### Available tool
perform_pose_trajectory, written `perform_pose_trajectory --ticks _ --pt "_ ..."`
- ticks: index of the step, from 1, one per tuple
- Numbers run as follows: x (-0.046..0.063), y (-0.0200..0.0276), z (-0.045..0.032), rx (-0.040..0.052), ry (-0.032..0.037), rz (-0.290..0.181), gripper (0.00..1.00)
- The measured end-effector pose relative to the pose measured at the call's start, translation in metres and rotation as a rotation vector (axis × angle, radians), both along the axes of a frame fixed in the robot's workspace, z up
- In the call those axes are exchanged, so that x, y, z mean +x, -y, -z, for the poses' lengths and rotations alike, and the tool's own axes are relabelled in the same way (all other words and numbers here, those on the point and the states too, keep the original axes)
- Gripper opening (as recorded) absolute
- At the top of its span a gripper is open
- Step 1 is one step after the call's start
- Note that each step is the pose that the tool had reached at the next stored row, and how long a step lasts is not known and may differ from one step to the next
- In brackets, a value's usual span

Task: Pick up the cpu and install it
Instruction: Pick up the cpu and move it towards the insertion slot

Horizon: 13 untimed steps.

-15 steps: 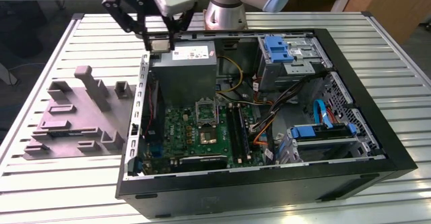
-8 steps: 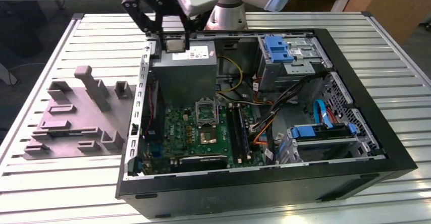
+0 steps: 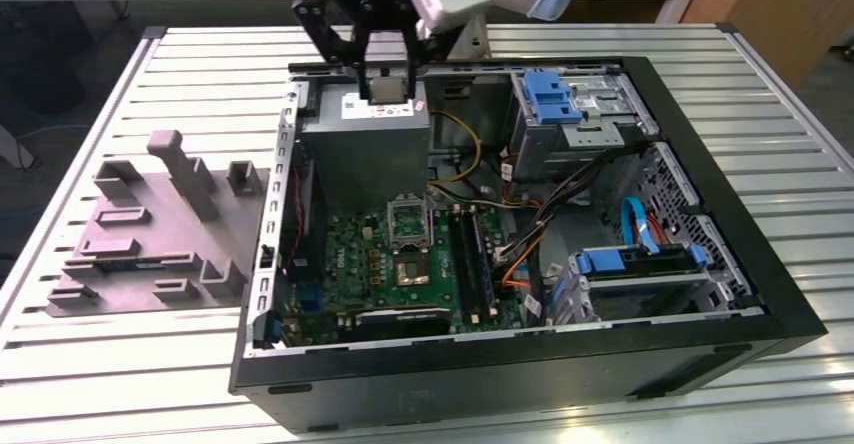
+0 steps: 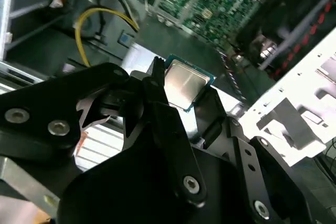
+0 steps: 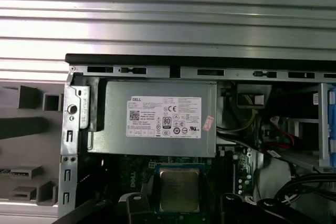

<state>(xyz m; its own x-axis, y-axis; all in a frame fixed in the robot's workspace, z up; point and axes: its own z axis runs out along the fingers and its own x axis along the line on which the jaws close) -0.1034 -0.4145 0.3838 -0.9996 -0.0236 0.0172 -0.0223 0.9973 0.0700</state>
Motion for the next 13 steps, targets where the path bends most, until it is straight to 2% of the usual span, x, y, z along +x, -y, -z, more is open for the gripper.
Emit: perform_pose_trajectory --ticks 10,13 --pt "0.045 0.0 0.0013 -0.0001 -0.0001 0.0 0.47" --pt "0.047 0.0 0.0013 0.0 0.0 0.0 0.47"
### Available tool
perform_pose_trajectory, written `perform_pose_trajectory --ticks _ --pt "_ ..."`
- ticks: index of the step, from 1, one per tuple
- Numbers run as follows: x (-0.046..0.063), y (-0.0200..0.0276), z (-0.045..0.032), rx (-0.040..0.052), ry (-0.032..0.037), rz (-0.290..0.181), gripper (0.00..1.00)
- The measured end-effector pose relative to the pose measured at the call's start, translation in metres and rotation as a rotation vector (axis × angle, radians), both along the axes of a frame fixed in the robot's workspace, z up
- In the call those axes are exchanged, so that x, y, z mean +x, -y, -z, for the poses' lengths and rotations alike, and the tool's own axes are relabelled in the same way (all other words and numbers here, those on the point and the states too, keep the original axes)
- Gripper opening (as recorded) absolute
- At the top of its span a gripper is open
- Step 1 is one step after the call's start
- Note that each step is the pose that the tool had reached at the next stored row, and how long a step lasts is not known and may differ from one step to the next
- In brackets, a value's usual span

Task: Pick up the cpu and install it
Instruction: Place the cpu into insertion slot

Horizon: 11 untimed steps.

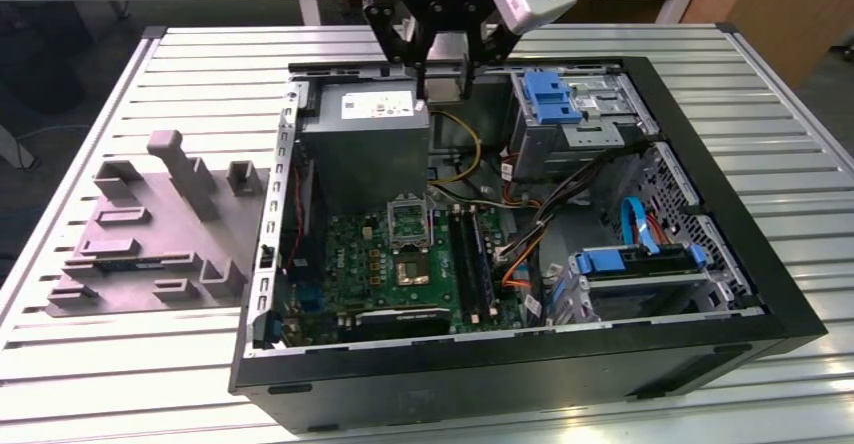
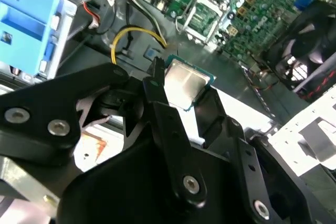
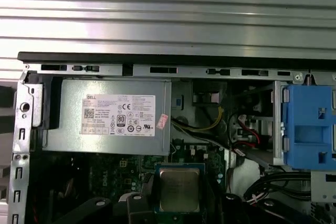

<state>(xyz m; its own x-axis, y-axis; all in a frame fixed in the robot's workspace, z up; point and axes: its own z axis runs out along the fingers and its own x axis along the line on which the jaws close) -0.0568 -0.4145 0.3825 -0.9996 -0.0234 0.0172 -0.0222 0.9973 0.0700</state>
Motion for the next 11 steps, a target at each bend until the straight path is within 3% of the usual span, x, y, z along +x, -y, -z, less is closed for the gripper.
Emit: perform_pose_trajectory --ticks 11 --pt "0.0007 0.002 0.0001 -0.0001 0.0 0.0 0.47"
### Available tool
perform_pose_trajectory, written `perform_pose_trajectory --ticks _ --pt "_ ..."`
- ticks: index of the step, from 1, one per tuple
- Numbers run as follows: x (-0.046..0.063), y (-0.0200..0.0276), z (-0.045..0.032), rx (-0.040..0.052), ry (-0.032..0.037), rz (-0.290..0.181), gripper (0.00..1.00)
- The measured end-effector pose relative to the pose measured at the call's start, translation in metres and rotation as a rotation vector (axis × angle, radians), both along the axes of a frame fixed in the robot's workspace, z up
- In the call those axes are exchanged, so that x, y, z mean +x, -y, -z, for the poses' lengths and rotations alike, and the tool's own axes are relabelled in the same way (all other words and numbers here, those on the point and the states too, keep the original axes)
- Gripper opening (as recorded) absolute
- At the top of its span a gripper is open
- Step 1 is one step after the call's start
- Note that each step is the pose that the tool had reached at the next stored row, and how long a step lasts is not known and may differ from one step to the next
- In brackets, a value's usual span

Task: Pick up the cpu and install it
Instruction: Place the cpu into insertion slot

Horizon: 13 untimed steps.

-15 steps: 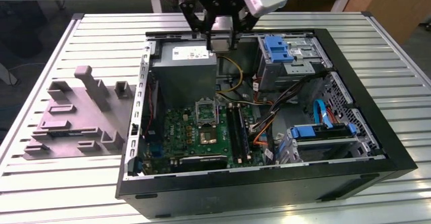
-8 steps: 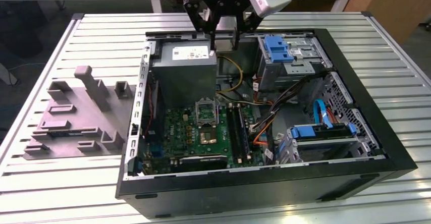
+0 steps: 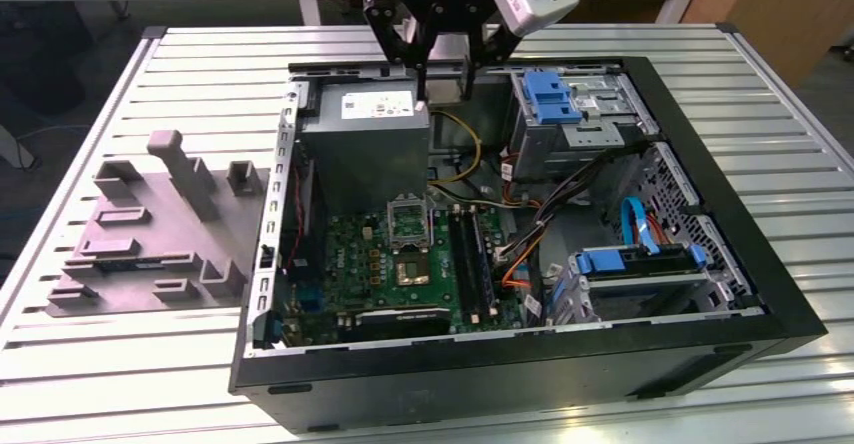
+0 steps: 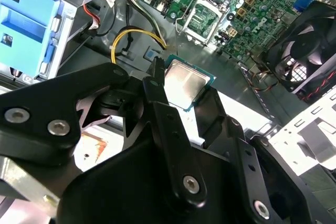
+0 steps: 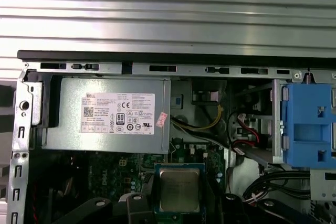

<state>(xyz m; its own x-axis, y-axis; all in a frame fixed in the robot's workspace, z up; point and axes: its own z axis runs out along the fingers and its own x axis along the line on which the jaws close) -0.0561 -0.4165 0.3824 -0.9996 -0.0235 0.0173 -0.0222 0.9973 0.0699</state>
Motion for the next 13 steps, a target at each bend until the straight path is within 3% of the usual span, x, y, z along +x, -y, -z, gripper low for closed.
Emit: perform_pose_trajectory --ticks 13 --pt "0.0 0.0023 0.0009 0.0001 0.0 0.0 0.47"
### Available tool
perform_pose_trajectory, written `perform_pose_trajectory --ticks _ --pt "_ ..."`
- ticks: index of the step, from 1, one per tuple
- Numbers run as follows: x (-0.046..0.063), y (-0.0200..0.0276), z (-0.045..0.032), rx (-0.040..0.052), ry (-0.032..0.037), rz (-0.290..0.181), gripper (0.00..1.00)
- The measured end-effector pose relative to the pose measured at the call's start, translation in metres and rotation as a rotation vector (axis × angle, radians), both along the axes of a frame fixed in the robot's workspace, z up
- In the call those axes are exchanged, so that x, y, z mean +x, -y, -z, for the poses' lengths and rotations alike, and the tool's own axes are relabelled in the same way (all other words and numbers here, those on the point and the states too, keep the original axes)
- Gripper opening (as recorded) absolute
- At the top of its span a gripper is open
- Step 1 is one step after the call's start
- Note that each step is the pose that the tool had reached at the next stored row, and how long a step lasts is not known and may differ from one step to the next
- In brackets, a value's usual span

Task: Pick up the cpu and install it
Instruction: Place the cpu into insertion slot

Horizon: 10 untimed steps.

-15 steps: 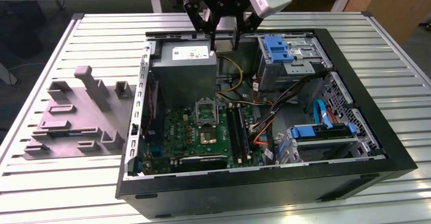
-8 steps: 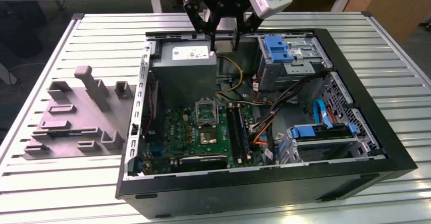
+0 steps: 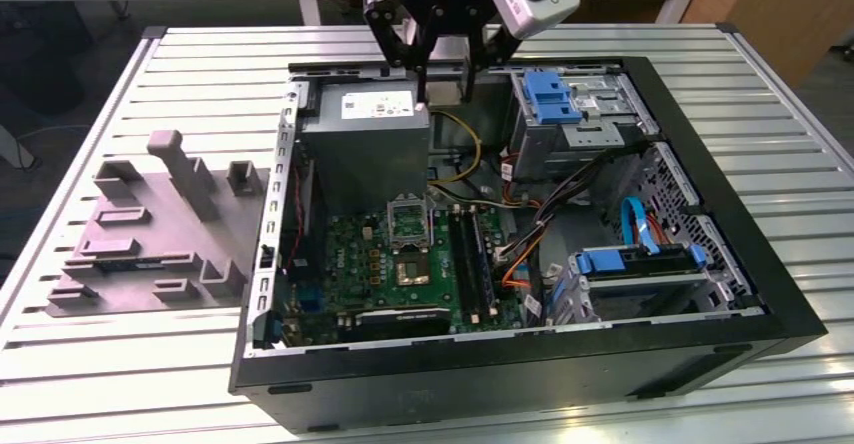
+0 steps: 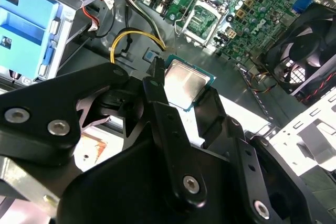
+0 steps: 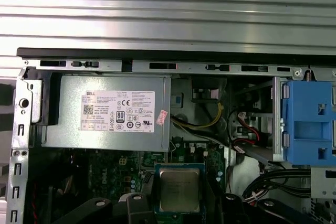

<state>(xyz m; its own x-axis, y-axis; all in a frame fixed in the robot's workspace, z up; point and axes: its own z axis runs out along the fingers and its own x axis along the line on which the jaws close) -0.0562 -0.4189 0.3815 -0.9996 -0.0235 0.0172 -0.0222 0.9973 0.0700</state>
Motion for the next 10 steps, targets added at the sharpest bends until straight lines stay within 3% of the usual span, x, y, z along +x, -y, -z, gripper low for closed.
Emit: perform_pose_trajectory --ticks 10 --pt "0.0 0.0062 0.0021 0.0 0.0 0.0 0.47"
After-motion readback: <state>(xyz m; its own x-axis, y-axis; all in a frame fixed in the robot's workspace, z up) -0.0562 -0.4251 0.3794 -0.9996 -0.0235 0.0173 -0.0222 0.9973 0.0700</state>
